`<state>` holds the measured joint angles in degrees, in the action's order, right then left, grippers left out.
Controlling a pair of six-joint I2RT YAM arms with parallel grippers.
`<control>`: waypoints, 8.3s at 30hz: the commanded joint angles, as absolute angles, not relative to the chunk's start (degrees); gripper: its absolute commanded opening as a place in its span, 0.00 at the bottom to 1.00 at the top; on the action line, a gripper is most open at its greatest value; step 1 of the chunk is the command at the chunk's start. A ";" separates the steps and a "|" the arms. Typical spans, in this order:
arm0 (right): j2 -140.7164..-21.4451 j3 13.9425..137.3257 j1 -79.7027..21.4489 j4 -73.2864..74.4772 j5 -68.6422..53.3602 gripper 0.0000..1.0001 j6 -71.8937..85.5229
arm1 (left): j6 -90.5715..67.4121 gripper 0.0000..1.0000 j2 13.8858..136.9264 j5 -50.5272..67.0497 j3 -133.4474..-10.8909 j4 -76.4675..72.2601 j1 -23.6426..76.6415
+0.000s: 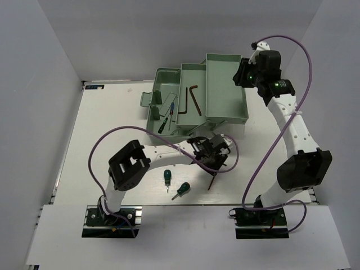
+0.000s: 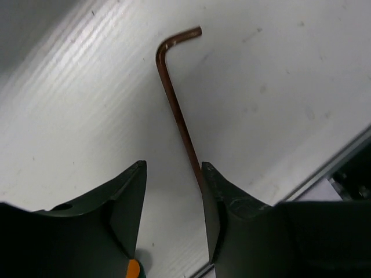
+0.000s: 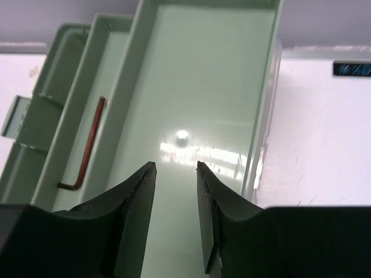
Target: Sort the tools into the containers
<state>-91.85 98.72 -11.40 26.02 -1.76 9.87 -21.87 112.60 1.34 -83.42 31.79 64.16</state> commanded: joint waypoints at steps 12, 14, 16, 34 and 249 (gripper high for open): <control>-84.91 88.86 -8.88 22.06 -7.82 0.40 12.04 | -25.40 0.48 122.78 -9.22 -93.96 38.85 68.55; -84.20 88.24 -8.53 22.06 -8.35 0.40 12.39 | -25.40 0.41 124.10 -10.01 -93.96 40.59 69.08; -83.94 87.72 -8.44 21.97 -8.44 0.40 12.48 | -25.40 0.31 124.88 -11.86 -94.48 41.83 69.08; -81.74 85.17 -7.03 22.94 -9.49 0.40 13.97 | -27.69 0.00 126.92 -19.16 -88.59 47.64 71.54; -79.45 78.66 -1.32 32.16 -8.08 0.52 -2.90 | -18.37 0.88 122.78 12.39 -135.35 30.59 40.87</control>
